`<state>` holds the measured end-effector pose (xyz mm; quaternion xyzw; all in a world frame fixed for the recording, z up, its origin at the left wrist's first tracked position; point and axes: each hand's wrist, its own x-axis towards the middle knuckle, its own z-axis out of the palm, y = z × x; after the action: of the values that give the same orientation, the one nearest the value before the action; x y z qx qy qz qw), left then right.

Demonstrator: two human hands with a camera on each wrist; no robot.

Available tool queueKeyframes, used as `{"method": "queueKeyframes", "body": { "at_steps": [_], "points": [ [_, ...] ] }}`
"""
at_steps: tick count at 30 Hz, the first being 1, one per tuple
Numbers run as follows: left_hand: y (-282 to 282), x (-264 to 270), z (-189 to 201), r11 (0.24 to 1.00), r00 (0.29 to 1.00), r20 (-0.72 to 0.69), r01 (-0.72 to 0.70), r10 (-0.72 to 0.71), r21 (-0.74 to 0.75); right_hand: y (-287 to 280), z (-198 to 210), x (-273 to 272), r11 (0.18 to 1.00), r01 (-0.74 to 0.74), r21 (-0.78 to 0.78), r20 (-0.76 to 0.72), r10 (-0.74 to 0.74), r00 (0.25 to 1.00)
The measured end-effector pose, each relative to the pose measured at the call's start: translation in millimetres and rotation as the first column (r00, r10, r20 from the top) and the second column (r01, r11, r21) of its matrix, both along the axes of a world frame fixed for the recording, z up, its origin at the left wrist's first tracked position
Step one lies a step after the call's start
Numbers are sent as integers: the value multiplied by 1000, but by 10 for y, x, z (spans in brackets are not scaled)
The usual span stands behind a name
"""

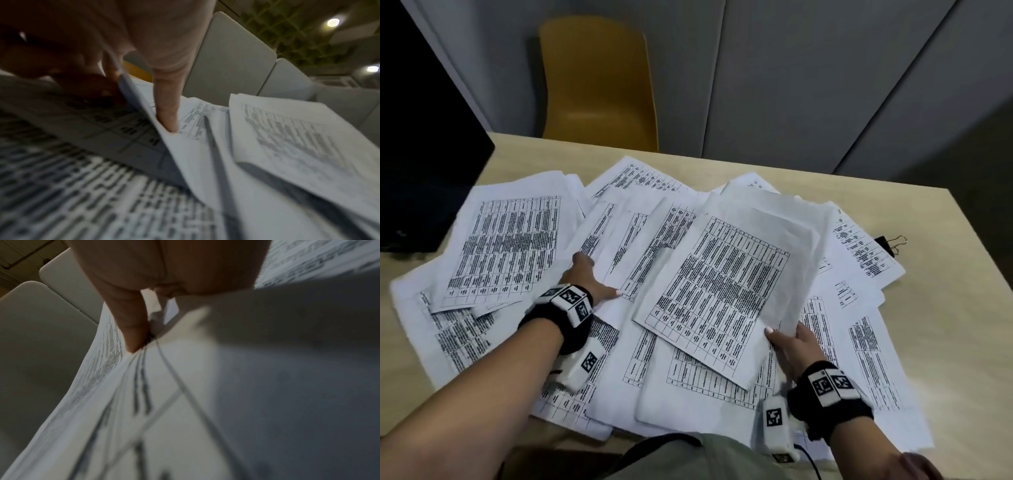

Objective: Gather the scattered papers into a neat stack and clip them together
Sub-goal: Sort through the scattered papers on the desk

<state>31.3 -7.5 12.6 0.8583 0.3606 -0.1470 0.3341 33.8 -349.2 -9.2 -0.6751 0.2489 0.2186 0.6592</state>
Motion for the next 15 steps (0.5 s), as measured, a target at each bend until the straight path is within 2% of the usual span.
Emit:
{"method": "queueKeyframes", "body": {
  "at_steps": [2,4,6,7,8,9,11,13,15],
  "points": [
    [-44,-72,14,996,993,101,-47,55,-82,3,14,-11,1000,8,6,-23,-8,1000],
    [-73,-188,43,964,980,152,-90,132,-251,-32,2,-28,997,42,61,-55,-39,998],
    [-78,-349,99,858,975,106,-115,193,-500,-95,-21,-64,983,105,151,-100,-90,991],
    [-73,-445,108,808,979,75,-112,189,-578,-131,-46,-71,966,156,205,-115,-134,984],
    [-76,-532,119,790,987,36,-103,156,-604,-153,-66,-75,957,180,227,-116,-157,981],
    [-95,-601,125,807,996,5,-68,88,-586,-143,-50,-82,960,170,222,-115,-148,982],
    [-150,-687,101,849,996,-72,10,-56,-529,-66,-17,-81,992,50,116,-87,-40,995],
    [-192,-718,80,832,997,-59,8,-49,-554,64,43,-82,999,-51,-19,-26,51,998],
    [-209,-679,136,740,992,-93,-127,87,-661,179,73,-82,996,-69,-51,5,70,998]
  ]
}}
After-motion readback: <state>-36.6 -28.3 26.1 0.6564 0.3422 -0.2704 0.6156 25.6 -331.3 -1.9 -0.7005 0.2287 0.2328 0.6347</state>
